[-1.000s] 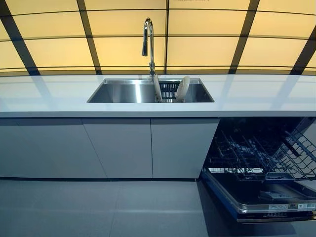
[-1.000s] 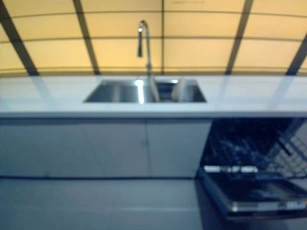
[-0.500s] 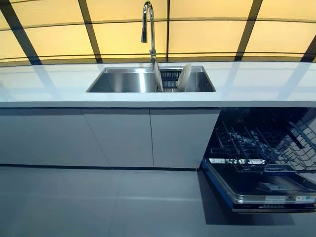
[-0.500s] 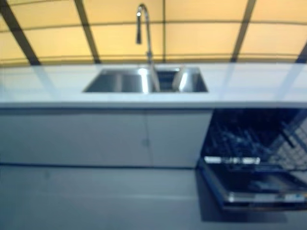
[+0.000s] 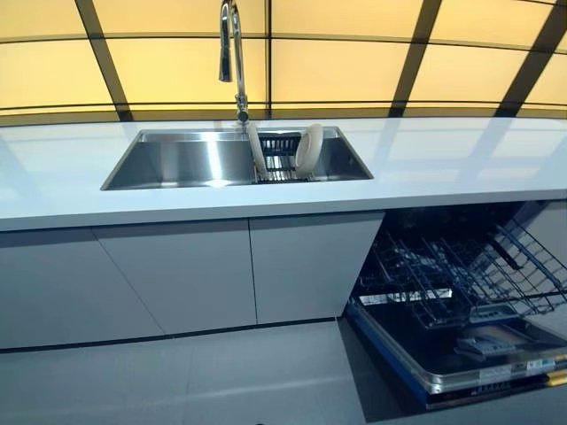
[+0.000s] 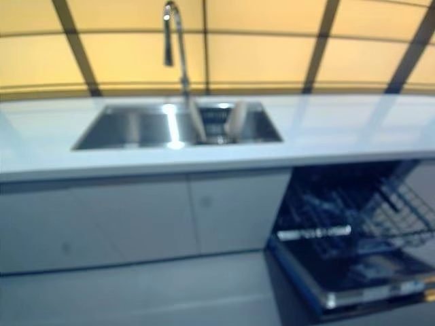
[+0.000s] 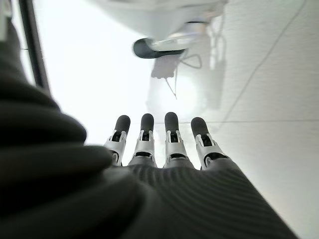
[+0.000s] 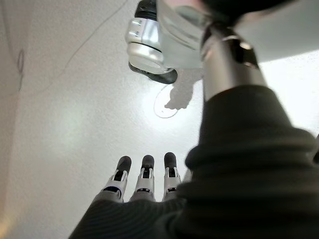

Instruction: Take plates into dishwasher

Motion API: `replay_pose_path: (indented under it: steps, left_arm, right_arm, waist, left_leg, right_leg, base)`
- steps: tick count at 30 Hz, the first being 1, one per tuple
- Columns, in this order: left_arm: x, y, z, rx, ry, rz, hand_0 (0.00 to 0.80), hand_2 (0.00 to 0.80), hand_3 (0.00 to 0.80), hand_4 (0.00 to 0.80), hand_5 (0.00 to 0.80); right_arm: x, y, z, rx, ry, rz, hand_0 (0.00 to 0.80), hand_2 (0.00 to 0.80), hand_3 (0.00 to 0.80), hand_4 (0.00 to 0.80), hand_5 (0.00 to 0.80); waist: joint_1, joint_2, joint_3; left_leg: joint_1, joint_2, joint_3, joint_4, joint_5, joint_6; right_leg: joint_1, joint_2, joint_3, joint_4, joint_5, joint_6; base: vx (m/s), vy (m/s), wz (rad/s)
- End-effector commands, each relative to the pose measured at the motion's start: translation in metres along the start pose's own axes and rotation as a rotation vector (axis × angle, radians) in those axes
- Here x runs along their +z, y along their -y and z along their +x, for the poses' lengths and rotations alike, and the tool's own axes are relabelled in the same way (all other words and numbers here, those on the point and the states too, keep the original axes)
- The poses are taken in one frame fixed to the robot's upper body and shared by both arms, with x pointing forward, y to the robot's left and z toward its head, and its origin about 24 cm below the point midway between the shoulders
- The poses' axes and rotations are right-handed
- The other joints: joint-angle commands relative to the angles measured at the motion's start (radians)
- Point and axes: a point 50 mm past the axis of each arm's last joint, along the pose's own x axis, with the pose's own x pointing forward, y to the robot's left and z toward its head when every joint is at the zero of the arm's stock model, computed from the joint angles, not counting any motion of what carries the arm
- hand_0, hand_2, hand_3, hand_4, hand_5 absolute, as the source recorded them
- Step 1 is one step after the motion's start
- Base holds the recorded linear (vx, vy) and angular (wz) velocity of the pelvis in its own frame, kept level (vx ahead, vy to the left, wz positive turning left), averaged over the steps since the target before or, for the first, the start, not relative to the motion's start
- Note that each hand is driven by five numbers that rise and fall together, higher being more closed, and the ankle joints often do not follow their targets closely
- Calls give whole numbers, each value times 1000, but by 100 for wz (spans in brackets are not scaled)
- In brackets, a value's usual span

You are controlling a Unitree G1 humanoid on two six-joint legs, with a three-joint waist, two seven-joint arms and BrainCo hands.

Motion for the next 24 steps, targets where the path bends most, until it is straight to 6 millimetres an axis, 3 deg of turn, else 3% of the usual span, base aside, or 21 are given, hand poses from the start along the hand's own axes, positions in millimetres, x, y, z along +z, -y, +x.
replay_pose_path:
  steps: [1, 2, 3, 4, 5, 6, 7, 9, 10, 11, 14, 15, 16, 18, 21, 24]
  left_arm:
    - [-12, 10, 0, -9, -64, 100, 0, 0, 0, 0, 0]
    - [-13, 9, 0, -6, -67, 101, 0, 0, 0, 0, 0]
    - [-13, 7, 0, -2, -69, 101, 0, 0, 0, 0, 0]
    - [-12, 6, 0, 0, -69, 105, 0, 0, 0, 0, 0]
    - [-9, 3, 0, 0, -66, 121, 0, 0, 0, 0, 0]
    - [-6, 1, 0, 1, -62, 134, 0, 0, 0, 0, 0]
    - [-3, -1, 0, 4, -59, 150, 0, 0, 0, 0, 0]
    - [2, -2, 0, 9, -53, 157, 0, 0, 0, 0, 0]
    - [3, -2, 0, 10, -50, 158, 0, 0, 0, 0, 0]
    - [9, -3, 0, 8, -36, 166, 0, 0, 0, 0, 0]
    - [12, 0, 0, 5, -28, 180, 0, 0, 0, 0, 0]
    - [11, 1, 0, 2, -32, 182, 0, 0, 0, 0, 0]
    - [9, 2, 0, -2, -35, 188, 0, 0, 0, 0, 0]
    - [-3, 4, 0, -7, -61, 175, 0, 0, 0, 0, 0]
    - [-15, 7, 0, -41, -85, 163, 0, 0, 0, 0, 0]
    - [-18, 13, 0, -69, -75, 182, 0, 0, 0, 0, 0]
  right_arm:
    - [18, 17, -2, -50, 64, 52, 0, 0, 0, 0, 0]
    - [19, 17, -2, -49, 64, 61, 0, 0, 0, 0, 0]
    - [20, 17, -2, -53, 66, 76, 0, 0, 0, 0, 0]
    - [21, 18, -2, -60, 73, 80, 0, 0, 0, 0, 0]
    - [20, 20, -2, -69, 79, 93, 0, 0, 0, 0, 0]
    - [19, 22, -2, -80, 79, 105, 0, 0, 0, 0, 0]
    - [17, 24, -2, -92, 75, 124, 0, 0, 0, 0, 0]
    - [16, 29, -2, -106, 71, 153, 0, 0, 0, 0, 0]
    - [15, 30, -2, -108, 70, 153, 0, 0, 0, 0, 0]
    - [12, 31, -2, -119, 65, 174, 0, 0, 0, 0, 0]
    - [5, 33, -2, -113, 57, 175, 0, 0, 0, 0, 0]
    - [5, 34, -2, -109, 57, 167, 0, 0, 0, 0, 0]
    - [5, 35, -2, -106, 55, 173, 0, 0, 0, 0, 0]
    - [8, 35, -2, -105, 34, 180, 0, 0, 0, 0, 0]
    - [10, 32, -2, -98, 18, 202, 0, 0, 0, 0, 0]
    - [9, 30, -2, -90, 6, 159, 0, 0, 0, 0, 0]
  waist:
    - [15, 66, -65]
    - [15, 62, -70]
    - [13, 57, -73]
    - [6, 60, -74]
    - [-10, 56, -65]
    - [-15, 61, -62]
    - [-17, 73, -54]
    - [-22, 106, -33]
    - [-24, 111, -28]
    - [-27, 121, -19]
    - [-32, 99, -18]
    - [-32, 94, -17]
    - [-33, 90, -14]
    - [-22, 88, -21]
    - [-20, 95, -31]
    - [-26, 102, -52]
  left_leg:
    - [-84, 43, -2, 125, -111, -34]
    - [-73, 37, -4, 113, -114, -22]
    - [-42, 22, -8, 86, -124, 4]
    - [-17, 12, -12, 64, -128, 19]
    - [18, -8, -18, 45, -143, 39]
    - [36, -15, -27, 34, -142, 42]
    - [69, -16, -42, 17, -142, 39]
    - [127, 4, -41, -29, -115, 21]
    - [136, 10, -41, -34, -112, 18]
    - [144, 19, -48, -37, -108, 16]
    - [166, 4, -58, -13, -159, 18]
    - [174, 3, -61, -1, -178, 17]
    - [179, 1, -69, 23, -204, 23]
    - [209, 13, -96, 32, -222, 18]
    - [261, 50, -61, -7, -214, -2]
    - [300, 73, -42, -79, -198, -13]
  right_leg:
    - [-38, 31, -30, 132, 58, 18]
    - [-52, 12, -41, 182, 96, 34]
    - [-109, -36, -58, 349, 209, 59]
    - [-181, -62, -48, 469, 289, 66]
    - [-289, -43, 7, 667, 369, 80]
    - [-350, -39, 11, 726, 387, 69]
    - [-395, -43, -12, 722, 358, 52]
    - [-418, -35, -70, 571, 294, 29]
    - [-413, -23, -75, 489, 283, 27]
    - [-414, 19, -71, 195, 283, 25]
    - [-422, 46, 12, -111, 422, 84]
    - [-426, 49, 26, -137, 441, 88]
    - [-436, 63, 50, -69, 419, 85]
    - [-398, 64, 28, -30, 367, 63]
    - [-353, 66, 9, -24, 328, 52]
    - [-294, 74, 19, -74, 311, 41]
  base:
    - [304, 78, 2]
    - [306, 114, -1]
    - [279, 143, -7]
    - [275, 165, -24]
    - [195, 132, -28]
    - [196, 118, -23]
    - [183, 81, 7]
    - [195, -5, 9]
    - [216, -162, 16]
    - [204, -216, 24]
    - [238, -257, 15]
    - [254, -254, 8]
    - [271, -251, 11]
    - [330, -271, 28]
    - [323, -208, 35]
    - [256, -111, 9]
